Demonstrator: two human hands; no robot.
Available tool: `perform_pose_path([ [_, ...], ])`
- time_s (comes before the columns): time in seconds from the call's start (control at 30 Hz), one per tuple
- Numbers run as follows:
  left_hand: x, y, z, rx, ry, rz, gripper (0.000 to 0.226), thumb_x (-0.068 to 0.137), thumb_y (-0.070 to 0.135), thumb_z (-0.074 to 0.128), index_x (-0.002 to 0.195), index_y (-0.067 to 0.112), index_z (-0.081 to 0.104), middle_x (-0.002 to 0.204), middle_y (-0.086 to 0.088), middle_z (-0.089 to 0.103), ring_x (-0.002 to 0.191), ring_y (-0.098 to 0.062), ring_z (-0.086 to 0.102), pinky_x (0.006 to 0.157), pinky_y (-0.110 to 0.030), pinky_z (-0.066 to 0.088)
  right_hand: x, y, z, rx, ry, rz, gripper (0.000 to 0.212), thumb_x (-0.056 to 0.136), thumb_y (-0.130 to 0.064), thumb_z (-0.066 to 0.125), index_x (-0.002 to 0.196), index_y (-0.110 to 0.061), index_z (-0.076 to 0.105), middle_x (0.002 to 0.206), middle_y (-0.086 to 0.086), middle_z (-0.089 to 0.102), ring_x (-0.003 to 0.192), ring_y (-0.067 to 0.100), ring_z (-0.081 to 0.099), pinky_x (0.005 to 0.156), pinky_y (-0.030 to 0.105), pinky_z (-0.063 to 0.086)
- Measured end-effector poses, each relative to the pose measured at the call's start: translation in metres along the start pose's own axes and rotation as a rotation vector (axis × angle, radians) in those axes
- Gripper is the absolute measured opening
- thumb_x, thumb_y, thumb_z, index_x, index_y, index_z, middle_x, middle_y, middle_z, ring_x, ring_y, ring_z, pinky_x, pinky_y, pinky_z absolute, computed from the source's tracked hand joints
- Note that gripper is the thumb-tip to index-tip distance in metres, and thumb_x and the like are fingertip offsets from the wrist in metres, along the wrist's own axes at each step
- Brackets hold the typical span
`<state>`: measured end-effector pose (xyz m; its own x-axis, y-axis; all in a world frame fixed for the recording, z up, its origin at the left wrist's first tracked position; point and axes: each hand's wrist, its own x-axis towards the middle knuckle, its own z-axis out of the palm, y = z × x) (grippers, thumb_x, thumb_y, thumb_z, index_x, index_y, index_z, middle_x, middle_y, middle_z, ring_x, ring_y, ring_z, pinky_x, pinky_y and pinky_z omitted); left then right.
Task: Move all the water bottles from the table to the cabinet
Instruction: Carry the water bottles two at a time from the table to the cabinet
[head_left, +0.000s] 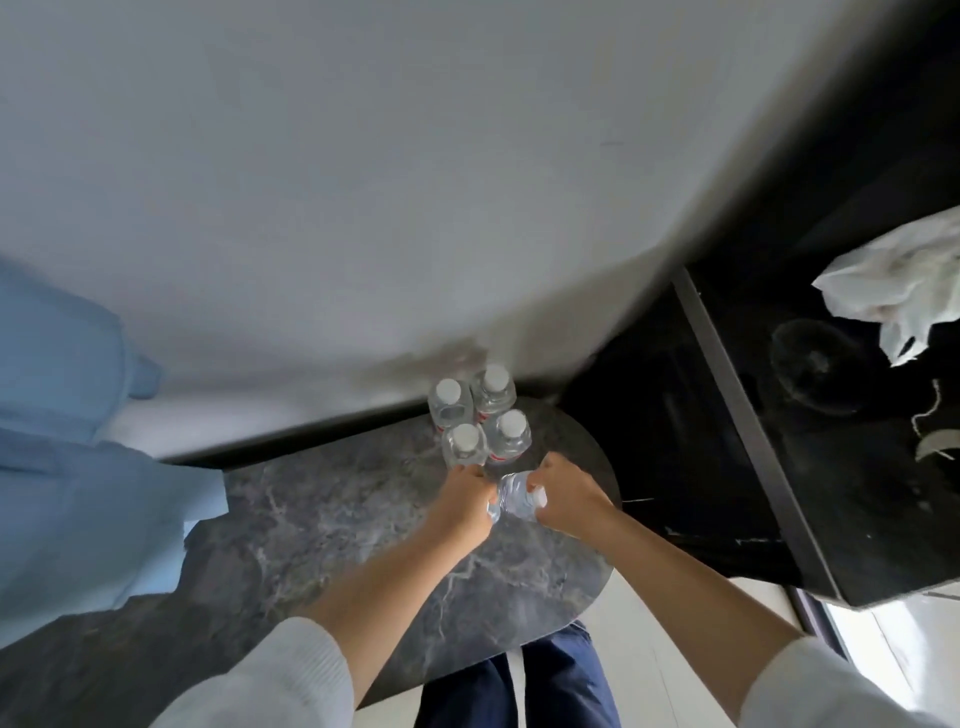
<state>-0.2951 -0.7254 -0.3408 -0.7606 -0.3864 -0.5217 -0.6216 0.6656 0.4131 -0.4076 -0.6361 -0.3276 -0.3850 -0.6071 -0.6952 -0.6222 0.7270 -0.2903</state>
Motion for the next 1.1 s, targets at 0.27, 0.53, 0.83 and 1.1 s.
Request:
perform_pose_path([
  [0.27,0.013,-0.007,0.011,0.003,0.008,-0.012,0.032,0.093,0.003,0.048,0.123,0.007,0.057,0.134,-0.006,0.050,0.130,-0.022,0.038,0.104,-0.026,0.040,0.018,0.002,0.005,-0.041,-0.058,-0.029,0.039,0.087,-0.009,0.056,0.126,-0.012,0.053,0.132,0.008,0.041,0.117,0.029,0.052,0.093,0.033,0.044],
  [0.53,0.008,-0.022,0.021,-0.140,0.168,-0.079,0.030,0.089,0.013,0.056,0.118,0.006,0.059,0.127,-0.004,0.056,0.120,-0.023,0.047,0.092,-0.019,0.037,0.026,-0.002,0.007,-0.151,-0.060,-0.051,0.040,0.091,-0.019,0.052,0.130,-0.025,0.048,0.133,0.007,0.036,0.114,0.028,0.054,0.094,0.035,0.046],
  [0.83,0.015,-0.020,0.023,-0.347,0.207,-0.303,0.036,0.083,0.029,0.066,0.110,0.006,0.059,0.116,-0.006,0.061,0.106,-0.018,0.057,0.081,-0.020,0.042,0.027,-0.011,0.012,-0.189,-0.030,-0.018,0.041,0.092,-0.011,0.048,0.132,-0.012,0.041,0.134,0.009,0.034,0.112,0.031,0.055,0.092,0.035,0.046],
  [1.1,0.018,-0.019,0.022,-0.375,0.175,-0.266,0.037,0.083,0.022,0.065,0.115,0.004,0.059,0.127,-0.007,0.056,0.115,-0.020,0.055,0.091,-0.022,0.043,0.034,-0.014,0.006,-0.220,-0.029,-0.060,0.034,0.090,-0.005,0.044,0.124,-0.009,0.050,0.132,0.011,0.039,0.112,0.032,0.055,0.091,0.035,0.045],
])
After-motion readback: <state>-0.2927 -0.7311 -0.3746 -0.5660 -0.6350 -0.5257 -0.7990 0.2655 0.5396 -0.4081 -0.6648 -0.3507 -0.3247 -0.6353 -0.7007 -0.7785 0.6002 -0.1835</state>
